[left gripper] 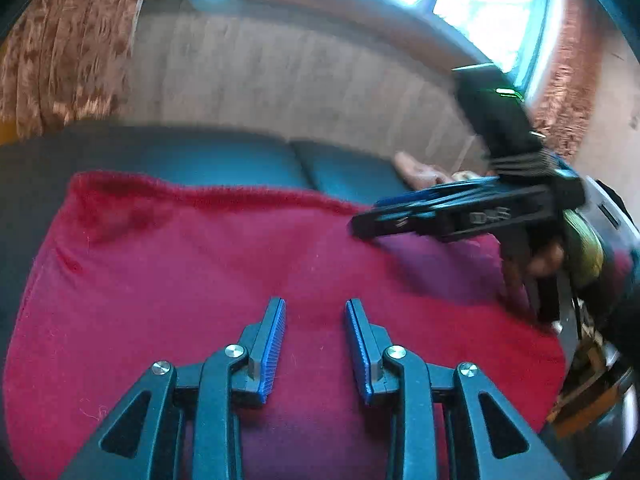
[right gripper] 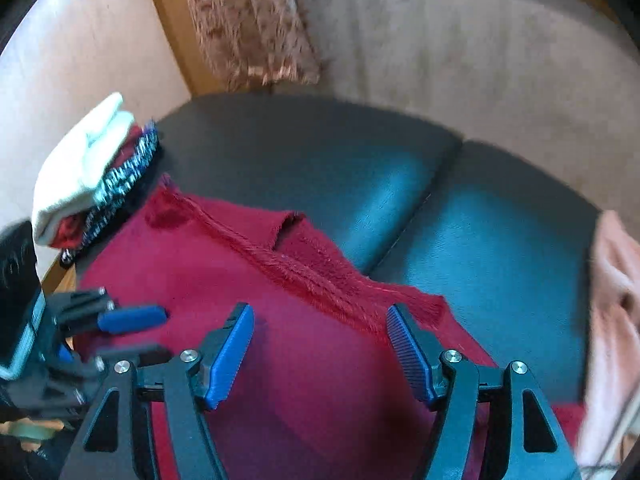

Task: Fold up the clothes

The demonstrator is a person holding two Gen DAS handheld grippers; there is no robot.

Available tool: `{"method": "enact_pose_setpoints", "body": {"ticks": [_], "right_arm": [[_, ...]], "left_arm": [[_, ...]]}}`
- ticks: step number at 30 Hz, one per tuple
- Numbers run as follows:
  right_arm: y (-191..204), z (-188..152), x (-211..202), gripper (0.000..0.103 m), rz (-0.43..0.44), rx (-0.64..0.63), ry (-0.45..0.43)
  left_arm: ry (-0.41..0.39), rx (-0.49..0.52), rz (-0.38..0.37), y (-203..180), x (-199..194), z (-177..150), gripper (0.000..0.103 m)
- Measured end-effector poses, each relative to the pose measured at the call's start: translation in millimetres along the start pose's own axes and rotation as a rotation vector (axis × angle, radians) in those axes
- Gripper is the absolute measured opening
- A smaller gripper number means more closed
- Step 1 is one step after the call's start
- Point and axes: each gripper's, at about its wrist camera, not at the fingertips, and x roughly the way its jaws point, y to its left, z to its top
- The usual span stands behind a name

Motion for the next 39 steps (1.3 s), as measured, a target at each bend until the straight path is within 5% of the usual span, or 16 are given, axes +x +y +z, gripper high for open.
{"method": "enact_pose_setpoints", "body": {"ticks": [2,3,8,14,18,22,24,27,29,32,34,39], "right_arm": [[6.6,1.7,2.2,0.032,-0.014,-0.043,0.018],[11.0,1.2,1.1,0.004,-0.027,-0.068,0.026],[21.5,7.3,-6.4,0.005,-0.132,-0.112,-0.053],[-12.4,-4.0,28.4,0.0,-0.22,0.051,-0.042],[-11.6,-5.0,30.0,0.001,-0.216,0.056,-0.044],[-21.6,-7.1,24.3,0.001,-0.185,0.081,-0.051],[-24.1,-4.3,24.4,0.001,-0.169,0.094,-0.052],[-33.6,-9.6,2.0,0.013,-0.118,0.179,-0.081],[-43.1,-24.2,-24.9,0.034,-0.055,0.242,-0.134],[-68.4,-67.7,-77.0,0.059,0.067,0.364,-0.211],[-86.5,-112.9,-106.5,0.067,0.159,0.461,-0.225],[-88.0,-221.0,-152.5,0.07,0.323,0.575,-0.199]], "left_arm": [[-0.002,0.01,0.009,-3.5,-0.5,-0.9,0.031],[0.001,0.008,0.013,-3.7,-0.5,-0.3,0.031],[0.006,0.043,0.058,-11.4,14.4,7.6,0.032],[0.045,-0.126,0.013,4.7,12.5,15.5,0.032],[0.035,-0.125,0.025,-2.0,12.9,39.7,0.033],[0.097,-0.073,0.081,-4.9,55.0,53.7,0.038],[0.095,-0.101,0.047,3.4,60.7,53.0,0.037],[0.091,-0.141,-0.003,15.3,68.8,51.9,0.036],[0.089,-0.141,-0.005,15.4,68.2,50.8,0.036],[0.085,-0.131,0.004,14.2,68.5,51.5,0.036],[0.084,-0.135,0.0,16.7,68.0,50.0,0.036],[0.097,-0.119,0.019,11.1,71.8,50.5,0.036]]}}
